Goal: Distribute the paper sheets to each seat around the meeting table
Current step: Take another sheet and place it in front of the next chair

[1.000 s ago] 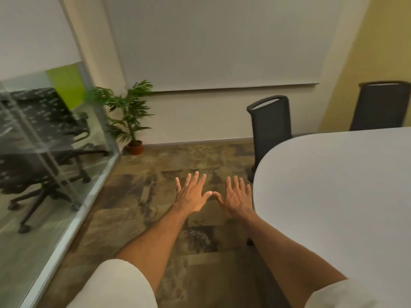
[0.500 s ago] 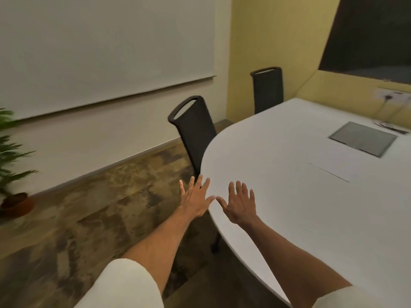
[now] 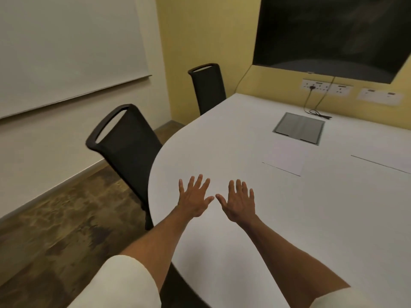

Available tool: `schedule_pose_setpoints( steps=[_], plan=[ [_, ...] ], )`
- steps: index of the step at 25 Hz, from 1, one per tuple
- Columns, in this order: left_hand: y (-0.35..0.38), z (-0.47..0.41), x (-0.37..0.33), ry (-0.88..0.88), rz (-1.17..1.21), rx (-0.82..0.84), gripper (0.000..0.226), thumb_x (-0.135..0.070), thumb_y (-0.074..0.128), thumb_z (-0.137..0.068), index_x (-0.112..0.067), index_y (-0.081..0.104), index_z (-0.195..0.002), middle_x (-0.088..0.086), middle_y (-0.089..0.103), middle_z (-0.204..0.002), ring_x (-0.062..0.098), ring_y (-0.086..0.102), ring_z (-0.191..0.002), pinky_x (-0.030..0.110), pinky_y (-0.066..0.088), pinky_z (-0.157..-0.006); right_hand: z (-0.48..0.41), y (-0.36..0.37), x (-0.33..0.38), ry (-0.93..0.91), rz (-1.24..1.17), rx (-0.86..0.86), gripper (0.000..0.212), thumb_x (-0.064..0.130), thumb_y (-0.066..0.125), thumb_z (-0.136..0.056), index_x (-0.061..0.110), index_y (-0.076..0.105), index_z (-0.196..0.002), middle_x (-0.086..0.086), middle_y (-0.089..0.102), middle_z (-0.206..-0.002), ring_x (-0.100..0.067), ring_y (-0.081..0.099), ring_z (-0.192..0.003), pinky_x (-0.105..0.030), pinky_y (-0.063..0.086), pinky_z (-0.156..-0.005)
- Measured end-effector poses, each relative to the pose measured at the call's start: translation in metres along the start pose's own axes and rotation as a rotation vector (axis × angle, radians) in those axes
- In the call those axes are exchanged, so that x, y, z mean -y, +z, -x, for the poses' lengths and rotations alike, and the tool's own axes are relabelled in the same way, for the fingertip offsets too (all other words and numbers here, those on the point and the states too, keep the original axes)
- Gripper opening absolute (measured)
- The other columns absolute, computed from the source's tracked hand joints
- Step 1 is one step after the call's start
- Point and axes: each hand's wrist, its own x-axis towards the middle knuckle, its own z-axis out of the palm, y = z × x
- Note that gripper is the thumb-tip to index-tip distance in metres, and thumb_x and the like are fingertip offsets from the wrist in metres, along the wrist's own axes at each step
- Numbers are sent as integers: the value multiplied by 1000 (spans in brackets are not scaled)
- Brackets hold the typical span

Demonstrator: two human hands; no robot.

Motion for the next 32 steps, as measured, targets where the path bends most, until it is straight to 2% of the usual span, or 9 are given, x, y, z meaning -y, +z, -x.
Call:
schedule_pose_setpoints(
  steps=[9, 20, 27, 32],
  plan=[
    [3, -120, -51, 254, 9, 26, 68, -62, 19, -93, -31, 0, -151, 3, -5, -162, 28, -4, -149, 59, -10, -113, -59, -18, -59, 254, -30, -52, 78, 62, 19, -94, 12, 8, -152, -14, 8, -161, -31, 5, -149, -50, 4, -119],
    [14, -249, -92, 524, 68, 100, 68, -59, 18, -95, -28, -3, -151, 1, -11, -161, 27, -7, -149, 57, -9, -114, -135, -24, -97, 598, -38, -71, 79, 64, 18, -93, 13, 6, -153, -13, 5, -162, -30, 3, -150, -49, 3, -119],
    [35, -308, -134, 572, 67, 107, 69, -60, 18, -95, -26, -2, -152, 2, -8, -161, 28, -5, -149, 57, -9, -114, -176, -25, -143, 659, -18, -56, 78, 62, 19, -94, 13, 7, -153, -13, 6, -161, -29, 4, -149, -48, 4, -120],
    [57, -348, -163, 538, 68, 124, 72, -63, 8, -91, -26, -4, -151, 2, -9, -161, 28, -6, -149, 57, -9, -114, -218, -18, -182, 660, -28, -38, 76, 61, 20, -95, 13, 7, -153, -12, 8, -161, -28, 6, -149, -47, 6, -120]
  ],
)
